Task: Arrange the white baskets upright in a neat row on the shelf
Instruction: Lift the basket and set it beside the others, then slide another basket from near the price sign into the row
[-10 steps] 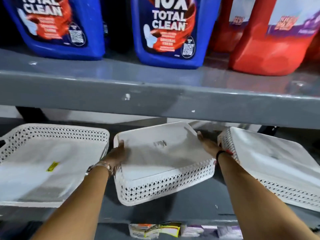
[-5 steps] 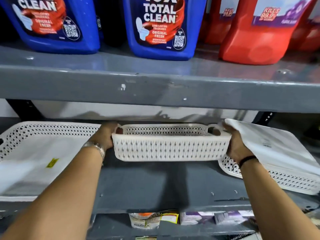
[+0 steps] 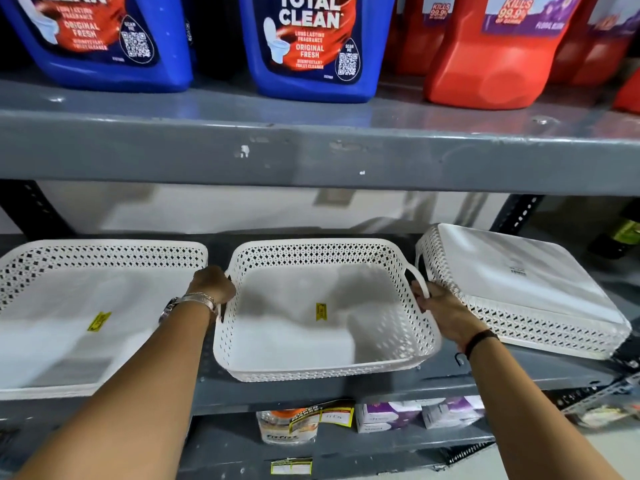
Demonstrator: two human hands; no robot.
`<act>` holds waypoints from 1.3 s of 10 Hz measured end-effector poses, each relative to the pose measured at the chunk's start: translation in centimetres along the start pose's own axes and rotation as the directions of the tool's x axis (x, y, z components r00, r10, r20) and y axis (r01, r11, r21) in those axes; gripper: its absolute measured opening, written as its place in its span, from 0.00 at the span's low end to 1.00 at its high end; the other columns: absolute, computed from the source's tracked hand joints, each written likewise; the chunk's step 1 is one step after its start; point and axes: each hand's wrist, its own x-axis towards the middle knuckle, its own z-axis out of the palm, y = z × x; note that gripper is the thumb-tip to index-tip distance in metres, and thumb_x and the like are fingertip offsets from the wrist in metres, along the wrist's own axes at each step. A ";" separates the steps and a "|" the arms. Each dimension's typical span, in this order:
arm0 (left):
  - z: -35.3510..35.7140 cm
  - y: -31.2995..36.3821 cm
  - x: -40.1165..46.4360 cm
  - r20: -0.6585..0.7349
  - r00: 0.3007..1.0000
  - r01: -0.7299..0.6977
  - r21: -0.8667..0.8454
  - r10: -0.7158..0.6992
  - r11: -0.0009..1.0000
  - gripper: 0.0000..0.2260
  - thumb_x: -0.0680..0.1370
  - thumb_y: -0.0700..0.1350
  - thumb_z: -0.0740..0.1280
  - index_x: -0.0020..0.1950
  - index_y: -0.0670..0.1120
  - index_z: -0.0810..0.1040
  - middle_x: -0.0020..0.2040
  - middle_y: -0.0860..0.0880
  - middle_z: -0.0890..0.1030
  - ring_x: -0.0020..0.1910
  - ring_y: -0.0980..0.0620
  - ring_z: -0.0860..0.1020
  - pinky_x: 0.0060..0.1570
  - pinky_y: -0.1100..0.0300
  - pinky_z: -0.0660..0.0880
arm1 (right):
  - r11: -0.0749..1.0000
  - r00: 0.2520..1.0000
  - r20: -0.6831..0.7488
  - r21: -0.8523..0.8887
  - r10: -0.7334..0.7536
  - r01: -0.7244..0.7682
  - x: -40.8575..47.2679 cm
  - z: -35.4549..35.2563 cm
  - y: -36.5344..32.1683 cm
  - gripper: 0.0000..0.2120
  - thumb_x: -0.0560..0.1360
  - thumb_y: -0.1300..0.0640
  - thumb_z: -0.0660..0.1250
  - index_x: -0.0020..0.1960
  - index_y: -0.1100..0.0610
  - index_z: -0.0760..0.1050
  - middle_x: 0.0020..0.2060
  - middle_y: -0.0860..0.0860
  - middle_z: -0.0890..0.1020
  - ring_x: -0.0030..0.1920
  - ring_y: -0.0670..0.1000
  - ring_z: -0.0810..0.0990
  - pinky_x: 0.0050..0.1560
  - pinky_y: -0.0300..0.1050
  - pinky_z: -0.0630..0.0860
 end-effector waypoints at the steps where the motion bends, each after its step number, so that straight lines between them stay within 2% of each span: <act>1: 0.1 0.8 -0.7 -0.018 0.997 -0.064 0.180 0.068 0.982 0.15 0.76 0.33 0.57 0.61 0.32 0.73 0.62 0.35 0.76 0.60 0.37 0.76 0.58 0.51 0.75 | 0.990 0.998 -0.041 -0.136 -0.044 0.038 0.0 0.4 0.2 0.15 0.78 0.65 0.56 0.64 0.63 0.69 0.61 0.60 0.76 0.60 0.59 0.73 0.68 0.57 0.67; 2: 0.3 4.6 -2.3 -0.136 0.960 -0.173 0.408 0.247 0.897 0.15 0.76 0.36 0.60 0.61 0.36 0.74 0.63 0.37 0.75 0.63 0.39 0.74 0.57 0.50 0.75 | 0.903 0.965 -0.148 -0.404 -0.218 0.143 -0.2 0.0 -0.8 0.14 0.78 0.57 0.58 0.61 0.60 0.70 0.53 0.57 0.76 0.52 0.54 0.74 0.56 0.48 0.72; 3: 1.2 8.5 -2.9 -0.161 0.904 -0.302 0.414 0.396 0.859 0.17 0.75 0.38 0.61 0.63 0.36 0.72 0.64 0.38 0.73 0.65 0.38 0.71 0.59 0.48 0.73 | 0.856 0.897 -0.237 -0.462 -0.372 0.233 -0.6 -1.6 -2.0 0.09 0.78 0.58 0.58 0.57 0.57 0.72 0.50 0.55 0.75 0.52 0.52 0.73 0.48 0.39 0.66; 4: 4.0 14.2 -4.2 -0.114 0.847 -0.492 0.199 0.519 0.847 0.20 0.77 0.42 0.61 0.67 0.36 0.66 0.65 0.35 0.71 0.65 0.36 0.69 0.61 0.49 0.70 | 0.836 0.793 -0.393 -0.491 -0.465 0.246 0.0 -6.9 -2.8 0.16 0.79 0.59 0.57 0.63 0.64 0.71 0.60 0.61 0.77 0.61 0.59 0.74 0.57 0.43 0.67; 5: 6.3 17.5 -5.3 -0.085 0.831 -0.549 0.033 0.550 0.835 0.22 0.78 0.44 0.59 0.69 0.36 0.62 0.66 0.34 0.70 0.66 0.36 0.68 0.62 0.50 0.68 | 0.842 0.786 -0.453 -0.518 -0.421 0.152 0.8 -11.3 -2.2 0.17 0.80 0.58 0.55 0.63 0.67 0.70 0.62 0.66 0.75 0.63 0.65 0.72 0.60 0.50 0.68; 6: 10.6 22.7 -6.0 -0.016 0.853 -0.506 -0.268 0.521 0.820 0.22 0.78 0.46 0.59 0.68 0.36 0.64 0.64 0.38 0.74 0.63 0.43 0.73 0.63 0.52 0.69 | 0.878 0.778 -0.529 -0.475 -0.339 0.059 2.5 -18.2 -0.7 0.18 0.80 0.57 0.54 0.61 0.69 0.70 0.61 0.69 0.74 0.62 0.66 0.72 0.60 0.52 0.68; 7: 13.3 26.0 -5.3 0.049 0.883 -0.395 -0.457 0.466 0.797 0.23 0.76 0.49 0.59 0.66 0.36 0.68 0.65 0.40 0.75 0.63 0.44 0.74 0.65 0.50 0.70 | 0.901 0.793 -0.546 -0.434 -0.270 0.008 4.1 -22.2 0.2 0.20 0.80 0.54 0.54 0.63 0.68 0.69 0.62 0.69 0.74 0.63 0.66 0.72 0.60 0.51 0.68; 8: 17.0 29.4 -5.5 0.109 0.931 -0.236 -0.549 0.348 0.802 0.21 0.80 0.45 0.56 0.67 0.33 0.69 0.67 0.34 0.72 0.66 0.38 0.71 0.67 0.49 0.69 | 0.929 0.846 -0.521 -0.357 -0.114 -0.095 6.2 -26.7 1.6 0.28 0.79 0.46 0.51 0.63 0.70 0.68 0.64 0.68 0.72 0.64 0.63 0.71 0.63 0.50 0.67; 9: 18.3 30.2 -6.1 0.131 0.935 -0.162 -0.669 0.329 0.725 0.20 0.81 0.43 0.55 0.69 0.34 0.67 0.69 0.36 0.70 0.68 0.40 0.70 0.68 0.52 0.66 | 0.934 0.889 -0.459 -0.315 0.004 -0.167 7.1 -28.2 2.4 0.31 0.79 0.43 0.49 0.64 0.69 0.69 0.65 0.65 0.72 0.65 0.61 0.71 0.65 0.49 0.67; 10: 21.6 30.5 -5.9 0.193 0.915 -0.039 -0.831 0.353 0.555 0.22 0.81 0.51 0.53 0.68 0.38 0.69 0.70 0.37 0.70 0.57 0.43 0.76 0.60 0.51 0.71 | 0.948 0.929 -0.363 -0.264 0.074 -0.178 8.3 -29.8 3.4 0.31 0.78 0.42 0.47 0.67 0.65 0.67 0.68 0.63 0.70 0.67 0.60 0.70 0.68 0.52 0.65; 11: 22.0 30.9 -5.9 0.252 0.911 0.060 -0.864 0.326 0.500 0.23 0.81 0.52 0.48 0.67 0.40 0.69 0.70 0.36 0.69 0.54 0.41 0.77 0.55 0.52 0.74 | 0.954 0.939 -0.341 -0.265 0.042 -0.139 8.5 -30.2 3.1 0.29 0.79 0.43 0.48 0.70 0.63 0.63 0.70 0.61 0.68 0.68 0.60 0.68 0.69 0.53 0.64; 12: 19.9 31.7 -6.2 0.091 0.968 0.001 -0.933 0.233 0.359 0.30 0.78 0.61 0.48 0.71 0.42 0.66 0.71 0.40 0.69 0.69 0.41 0.69 0.70 0.48 0.66 | 0.993 0.895 -0.433 0.003 -0.105 0.118 8.0 -30.2 1.3 0.22 0.80 0.49 0.50 0.71 0.57 0.62 0.68 0.53 0.69 0.68 0.51 0.67 0.70 0.51 0.63; 13: 17.8 32.3 -5.7 -0.102 0.982 -0.140 -0.958 0.159 0.251 0.35 0.74 0.67 0.51 0.69 0.43 0.69 0.70 0.42 0.71 0.69 0.42 0.69 0.72 0.50 0.63 | 0.870 0.851 -0.507 0.350 -0.136 0.347 6.9 -30.3 -0.5 0.17 0.80 0.49 0.51 0.63 0.55 0.71 0.52 0.47 0.83 0.55 0.46 0.79 0.57 0.44 0.78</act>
